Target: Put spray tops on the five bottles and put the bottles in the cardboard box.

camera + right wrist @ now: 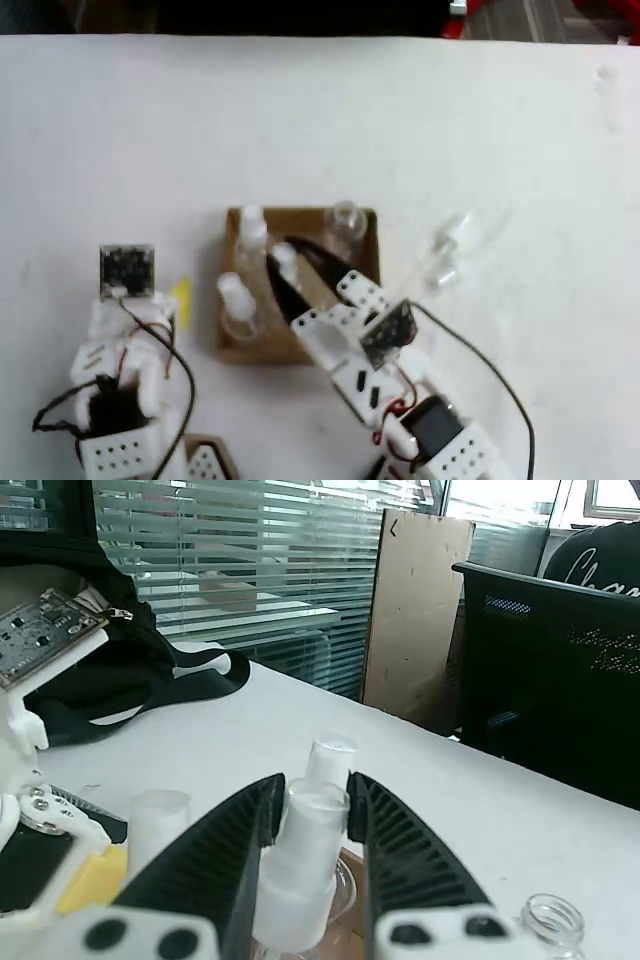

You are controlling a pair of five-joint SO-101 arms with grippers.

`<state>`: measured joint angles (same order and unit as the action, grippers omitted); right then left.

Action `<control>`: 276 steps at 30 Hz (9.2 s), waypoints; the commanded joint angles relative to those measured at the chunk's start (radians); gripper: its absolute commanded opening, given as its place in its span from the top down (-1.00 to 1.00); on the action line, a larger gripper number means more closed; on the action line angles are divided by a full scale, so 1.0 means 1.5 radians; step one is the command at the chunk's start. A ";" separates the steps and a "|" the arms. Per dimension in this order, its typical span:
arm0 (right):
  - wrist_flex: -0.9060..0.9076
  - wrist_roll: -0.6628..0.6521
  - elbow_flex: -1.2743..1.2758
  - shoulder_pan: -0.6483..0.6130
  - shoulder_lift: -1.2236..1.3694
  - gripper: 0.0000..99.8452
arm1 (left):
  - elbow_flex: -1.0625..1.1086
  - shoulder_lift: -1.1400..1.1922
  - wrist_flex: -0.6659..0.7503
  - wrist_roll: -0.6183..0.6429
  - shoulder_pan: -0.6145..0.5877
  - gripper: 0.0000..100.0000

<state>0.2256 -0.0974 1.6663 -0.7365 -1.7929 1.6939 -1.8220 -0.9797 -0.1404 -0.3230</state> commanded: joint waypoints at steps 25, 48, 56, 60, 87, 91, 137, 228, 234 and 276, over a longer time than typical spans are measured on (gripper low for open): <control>0.024 -0.128 0.015 -0.008 -0.006 0.91 | -0.001 -0.006 -0.003 -0.008 -0.006 0.52; 0.211 0.110 -0.299 0.226 -0.003 0.65 | -0.001 -0.006 -0.003 -0.008 -0.006 0.52; 0.214 0.141 -0.316 0.352 0.044 0.60 | -0.001 -0.006 -0.003 -0.008 -0.006 0.52; 0.187 0.146 -0.353 0.406 0.170 0.61 | -0.001 -0.006 -0.003 -0.008 -0.006 0.52; 0.398 0.184 -1.033 0.658 1.282 0.61 | -0.001 -0.006 -0.003 -0.008 -0.005 0.52; 0.456 0.216 -1.140 0.647 1.406 0.61 | -0.001 -0.006 -0.003 -0.008 -0.005 0.52; 0.700 0.212 -1.303 0.577 1.580 0.89 | -0.001 -0.006 -0.003 -0.008 -0.005 0.52; 0.999 0.164 -1.526 0.520 1.107 0.97 | -0.001 -0.006 -0.003 -0.008 -0.006 0.52; 0.946 0.146 -1.416 0.425 0.946 0.97 | -0.001 -0.006 -0.003 -0.008 -0.006 0.52; 0.067 0.043 -0.709 0.260 0.692 0.97 | -0.001 -0.006 -0.004 -0.008 -0.006 0.52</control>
<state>0.3698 -0.0192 0.5800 -0.3406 -0.7311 1.6939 -1.8220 -0.9797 -0.1404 -0.3230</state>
